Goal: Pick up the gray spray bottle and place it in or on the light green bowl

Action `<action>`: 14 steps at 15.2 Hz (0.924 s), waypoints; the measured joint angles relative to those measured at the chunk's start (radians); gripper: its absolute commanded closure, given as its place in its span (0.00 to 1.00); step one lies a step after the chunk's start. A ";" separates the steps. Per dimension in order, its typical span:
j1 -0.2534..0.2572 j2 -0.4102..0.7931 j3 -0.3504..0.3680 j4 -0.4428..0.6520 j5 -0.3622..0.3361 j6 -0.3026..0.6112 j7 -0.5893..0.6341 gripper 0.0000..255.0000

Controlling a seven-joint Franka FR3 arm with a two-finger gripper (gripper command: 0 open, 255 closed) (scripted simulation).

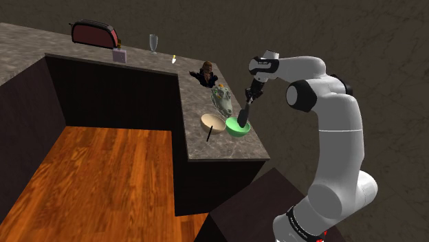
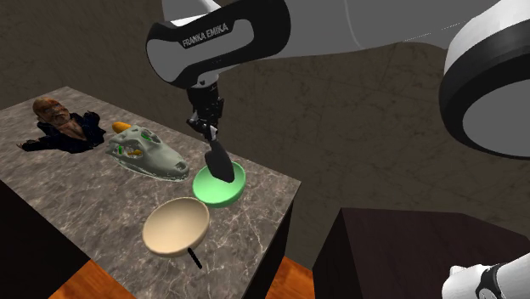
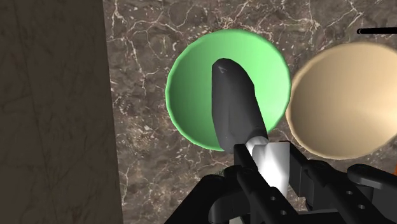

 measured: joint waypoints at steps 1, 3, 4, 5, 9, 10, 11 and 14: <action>0.000 0.000 0.000 0.000 0.000 0.000 0.000 1.00; 0.000 0.000 0.000 -0.001 0.000 0.001 0.000 0.00; 0.000 0.000 0.000 -0.001 0.000 0.001 0.000 0.00; 0.000 0.000 0.000 -0.001 0.000 0.001 0.000 0.00; 0.000 0.000 0.000 -0.001 0.000 0.001 0.000 0.00; 0.000 -0.004 -0.001 0.009 -0.002 -0.012 0.002 0.00; 0.002 -0.017 -0.004 0.011 -0.005 -0.026 0.004 0.00; -0.002 -0.034 -0.008 0.059 -0.013 -0.089 0.009 0.00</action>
